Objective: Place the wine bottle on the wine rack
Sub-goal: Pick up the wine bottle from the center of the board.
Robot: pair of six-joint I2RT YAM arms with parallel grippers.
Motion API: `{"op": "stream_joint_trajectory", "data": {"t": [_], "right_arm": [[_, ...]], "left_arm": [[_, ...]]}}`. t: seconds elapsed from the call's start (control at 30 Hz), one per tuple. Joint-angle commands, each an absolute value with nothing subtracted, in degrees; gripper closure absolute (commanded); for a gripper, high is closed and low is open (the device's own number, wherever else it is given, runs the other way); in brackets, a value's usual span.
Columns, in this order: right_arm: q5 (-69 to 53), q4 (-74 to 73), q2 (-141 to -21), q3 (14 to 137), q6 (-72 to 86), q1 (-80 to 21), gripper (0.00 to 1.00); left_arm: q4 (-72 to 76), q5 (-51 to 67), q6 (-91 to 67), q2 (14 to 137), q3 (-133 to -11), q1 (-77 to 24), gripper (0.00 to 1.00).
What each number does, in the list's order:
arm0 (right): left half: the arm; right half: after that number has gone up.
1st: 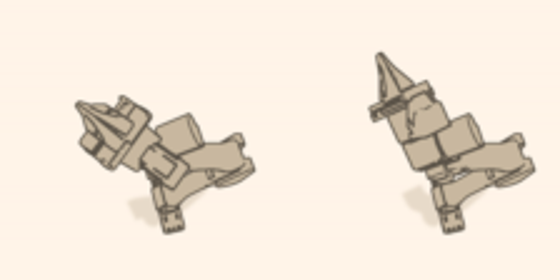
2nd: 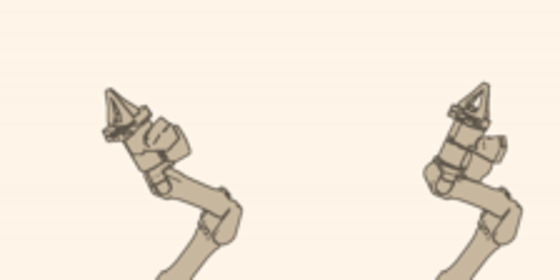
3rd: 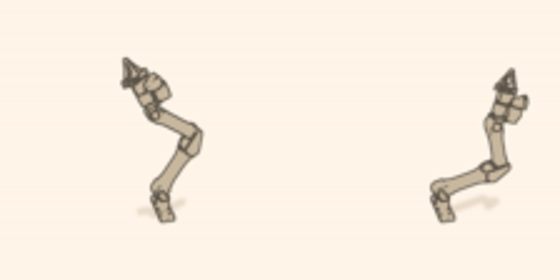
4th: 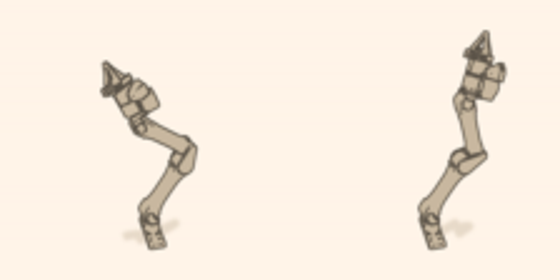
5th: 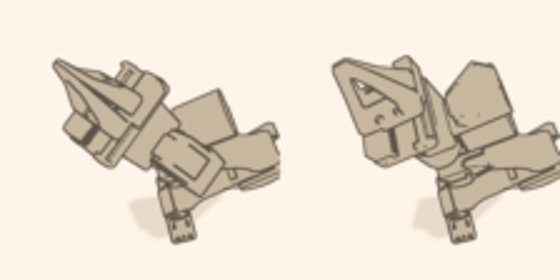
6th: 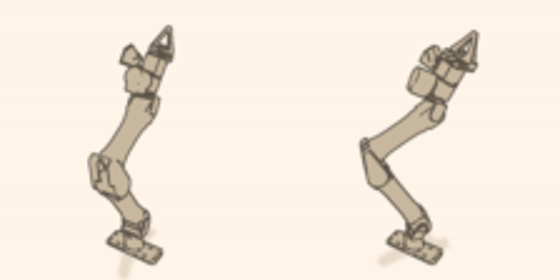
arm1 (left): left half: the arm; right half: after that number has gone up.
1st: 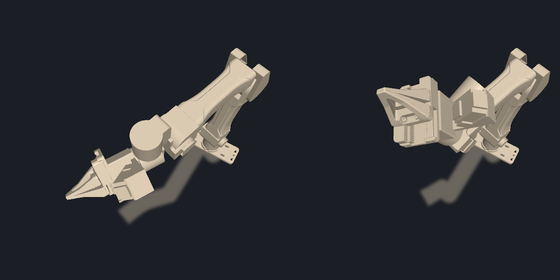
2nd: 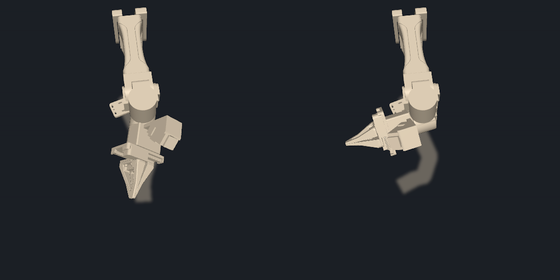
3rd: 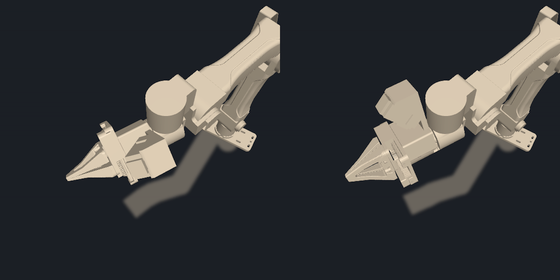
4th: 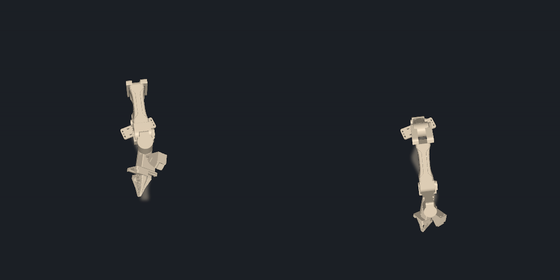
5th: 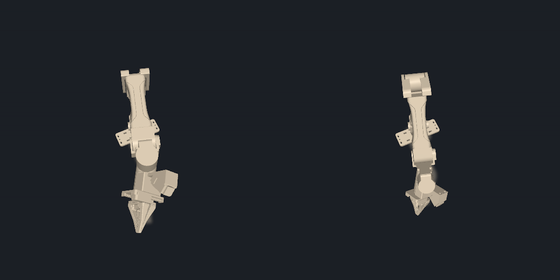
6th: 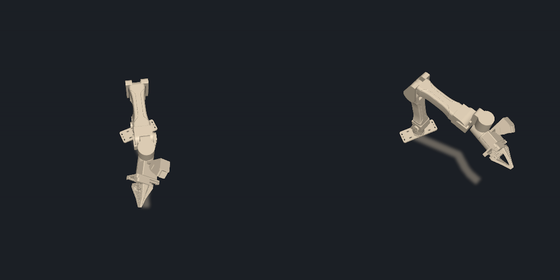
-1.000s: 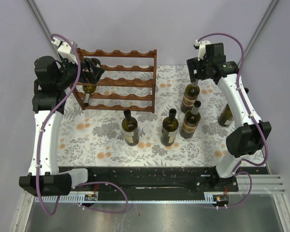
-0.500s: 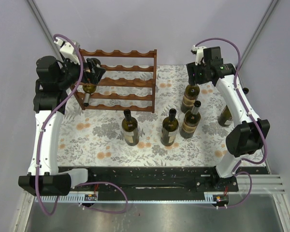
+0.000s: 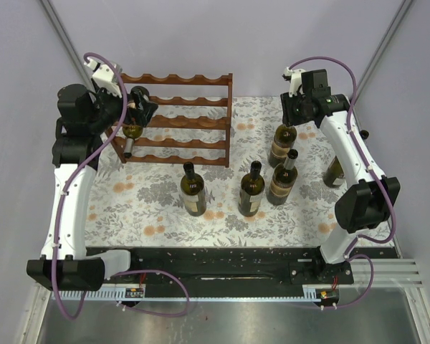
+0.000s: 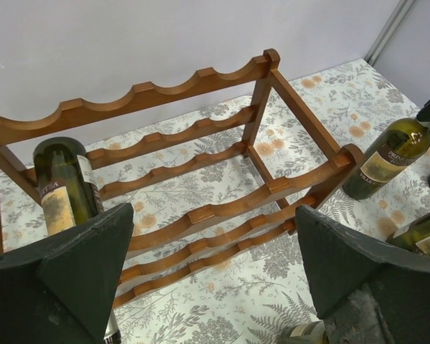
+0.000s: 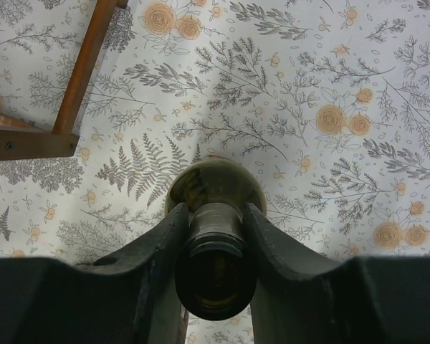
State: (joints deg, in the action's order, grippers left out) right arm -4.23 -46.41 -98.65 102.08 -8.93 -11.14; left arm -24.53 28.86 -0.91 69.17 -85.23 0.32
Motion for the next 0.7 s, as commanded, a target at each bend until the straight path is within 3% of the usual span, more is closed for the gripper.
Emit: {"op": "stream_joint_trajectory", "data": {"t": [0.0,0.1,0.37,0.57,0.67], "right_arm": [[-4.2,-46.3,-97.1,105.5,-10.0,-10.9,0.90],[-4.0,-46.6,-97.2,107.7,-10.3,-10.9,1.00],[-5.7,-51.8,-100.4,122.8,-11.2,-10.9,1.00],[-9.6,-60.5,-107.8,145.8,-10.5,-10.9,1.00],[-12.1,-58.8,-107.0,147.4,-10.3,-11.3,1.00]], "left_arm": [[-22.7,27.2,-0.4,68.3,-84.9,-1.8,0.01],[-22.7,26.6,-0.4,68.8,-84.9,-3.1,0.01],[-21.7,27.6,1.6,71.0,-85.9,-8.2,0.01],[-20.0,28.1,2.1,73.4,-87.4,-14.3,0.01],[-18.6,28.2,2.5,74.6,-88.6,-17.6,0.01]]}}
